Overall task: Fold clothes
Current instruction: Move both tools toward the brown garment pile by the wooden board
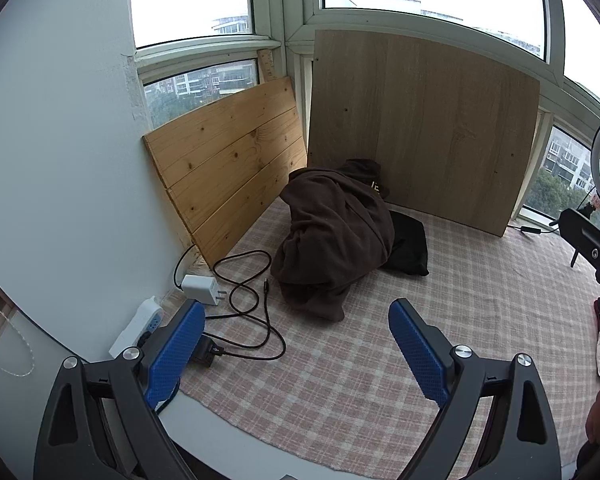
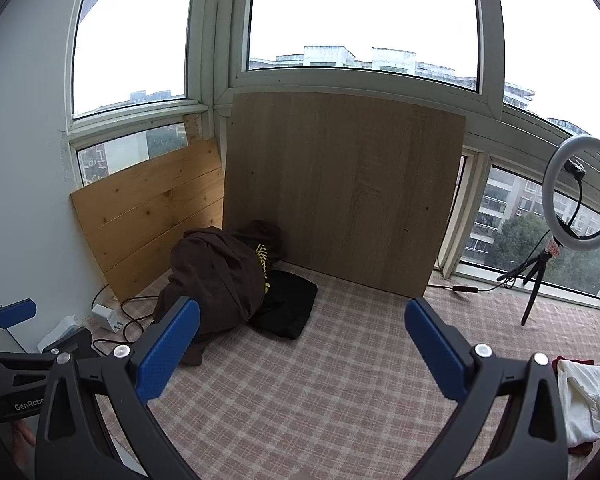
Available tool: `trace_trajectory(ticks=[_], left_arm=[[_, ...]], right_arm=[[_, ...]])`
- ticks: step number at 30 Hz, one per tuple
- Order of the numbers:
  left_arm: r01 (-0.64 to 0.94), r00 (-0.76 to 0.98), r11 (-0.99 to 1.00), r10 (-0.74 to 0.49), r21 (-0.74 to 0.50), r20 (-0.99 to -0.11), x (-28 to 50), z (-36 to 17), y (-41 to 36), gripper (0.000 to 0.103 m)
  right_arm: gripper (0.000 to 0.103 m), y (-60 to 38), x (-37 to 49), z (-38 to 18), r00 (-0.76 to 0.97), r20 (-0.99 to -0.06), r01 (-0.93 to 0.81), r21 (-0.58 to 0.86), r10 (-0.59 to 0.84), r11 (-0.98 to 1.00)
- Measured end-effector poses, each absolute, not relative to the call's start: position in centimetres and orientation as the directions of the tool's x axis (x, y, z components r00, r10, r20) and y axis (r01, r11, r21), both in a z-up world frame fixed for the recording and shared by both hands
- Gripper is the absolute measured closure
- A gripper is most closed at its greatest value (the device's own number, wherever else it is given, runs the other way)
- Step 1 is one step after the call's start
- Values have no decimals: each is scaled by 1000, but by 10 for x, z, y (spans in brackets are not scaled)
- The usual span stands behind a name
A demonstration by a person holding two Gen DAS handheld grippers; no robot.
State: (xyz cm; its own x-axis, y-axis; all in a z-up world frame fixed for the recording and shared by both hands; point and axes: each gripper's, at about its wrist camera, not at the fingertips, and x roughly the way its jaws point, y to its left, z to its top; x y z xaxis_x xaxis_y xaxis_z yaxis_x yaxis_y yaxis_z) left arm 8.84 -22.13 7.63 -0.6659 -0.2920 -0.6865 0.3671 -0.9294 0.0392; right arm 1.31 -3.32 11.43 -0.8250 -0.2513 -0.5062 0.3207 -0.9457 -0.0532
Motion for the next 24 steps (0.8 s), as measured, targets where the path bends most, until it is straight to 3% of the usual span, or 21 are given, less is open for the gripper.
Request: trace_trajectory(ticks=[19, 24], left_arm=[[453, -619, -891, -343, 35, -707, 93, 66, -281, 10], [452, -625, -891, -353, 46, -696, 86, 61, -305, 10]], right_arm=[[0, -102, -2, 107, -797, -504, 437, -101, -332, -894], [0, -93, -49, 85, -677, -573, 522, 67, -461, -850]])
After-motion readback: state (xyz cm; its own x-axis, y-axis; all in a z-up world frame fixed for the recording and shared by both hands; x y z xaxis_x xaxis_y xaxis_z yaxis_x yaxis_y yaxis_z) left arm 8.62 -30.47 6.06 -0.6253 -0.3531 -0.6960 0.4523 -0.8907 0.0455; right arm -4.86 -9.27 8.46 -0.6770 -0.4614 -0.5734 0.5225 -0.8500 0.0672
